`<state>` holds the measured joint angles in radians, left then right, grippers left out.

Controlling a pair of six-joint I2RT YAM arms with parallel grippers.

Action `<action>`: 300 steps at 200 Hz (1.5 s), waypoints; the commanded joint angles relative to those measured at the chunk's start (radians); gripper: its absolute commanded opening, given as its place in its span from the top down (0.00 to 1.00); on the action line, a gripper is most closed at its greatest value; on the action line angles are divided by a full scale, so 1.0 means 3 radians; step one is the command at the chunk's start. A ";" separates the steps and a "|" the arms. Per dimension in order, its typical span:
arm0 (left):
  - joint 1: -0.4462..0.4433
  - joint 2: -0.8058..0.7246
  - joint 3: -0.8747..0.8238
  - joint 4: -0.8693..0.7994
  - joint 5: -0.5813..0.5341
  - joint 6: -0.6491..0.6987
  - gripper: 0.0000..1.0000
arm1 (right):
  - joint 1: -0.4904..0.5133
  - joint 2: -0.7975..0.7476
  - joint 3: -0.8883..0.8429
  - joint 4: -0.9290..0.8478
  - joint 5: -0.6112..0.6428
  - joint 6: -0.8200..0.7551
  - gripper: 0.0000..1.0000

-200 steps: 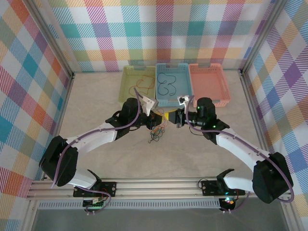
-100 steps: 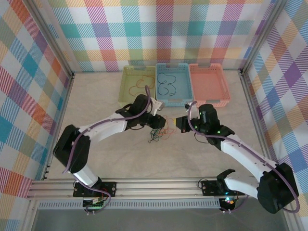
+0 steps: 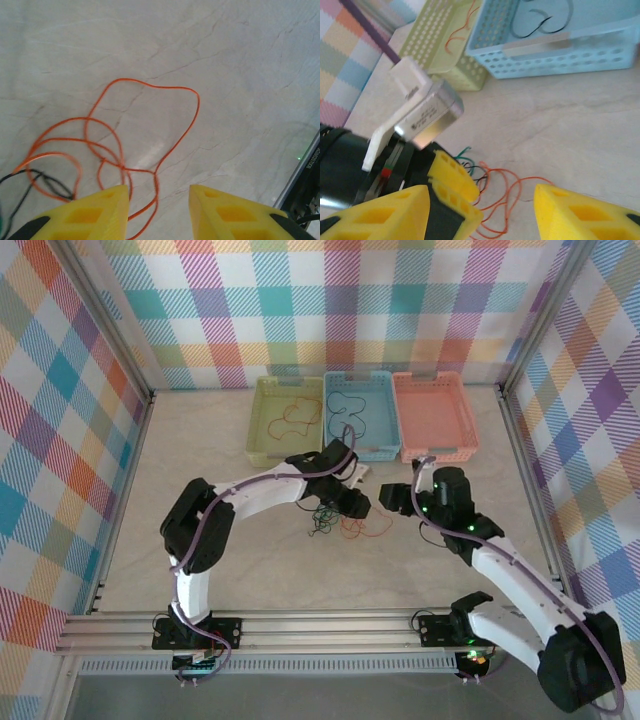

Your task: Untangle the cables

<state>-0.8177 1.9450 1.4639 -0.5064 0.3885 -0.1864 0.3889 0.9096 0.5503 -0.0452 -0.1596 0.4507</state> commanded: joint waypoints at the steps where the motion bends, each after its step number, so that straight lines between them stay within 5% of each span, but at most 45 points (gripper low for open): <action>1: -0.0141 0.0179 0.0284 -0.0495 -0.0228 0.0152 0.58 | -0.0081 -0.0275 -0.0162 0.0150 0.0278 0.0126 0.42; 67: -0.0457 0.0631 0.0911 -0.1227 -0.0841 0.0289 0.40 | -0.0160 -0.0892 -0.0448 0.0208 0.0774 0.0133 0.38; 201: -0.0624 0.1116 0.1433 -0.1784 -0.1259 0.0424 0.34 | -0.0198 -0.0997 -0.0489 0.0213 0.0823 0.0116 0.37; 244: -0.0619 0.1199 0.1549 -0.1866 -0.1245 0.0475 0.49 | -0.0209 -0.1003 -0.0494 0.0209 0.0836 0.0123 0.37; 276: -0.0613 0.1173 0.1514 -0.1838 -0.1268 0.0469 0.80 | -0.0213 -0.1013 -0.0505 0.0212 0.0852 0.0123 0.37; 300: -0.0613 0.1045 0.1395 -0.1698 -0.1263 0.0462 0.89 | -0.0218 -0.1013 -0.0520 0.0221 0.0854 0.0134 0.37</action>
<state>-0.9878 2.2940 1.9011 -1.0195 0.0174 -0.0517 0.3298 0.6178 0.4057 -0.0158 0.0795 0.4839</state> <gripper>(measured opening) 0.150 0.626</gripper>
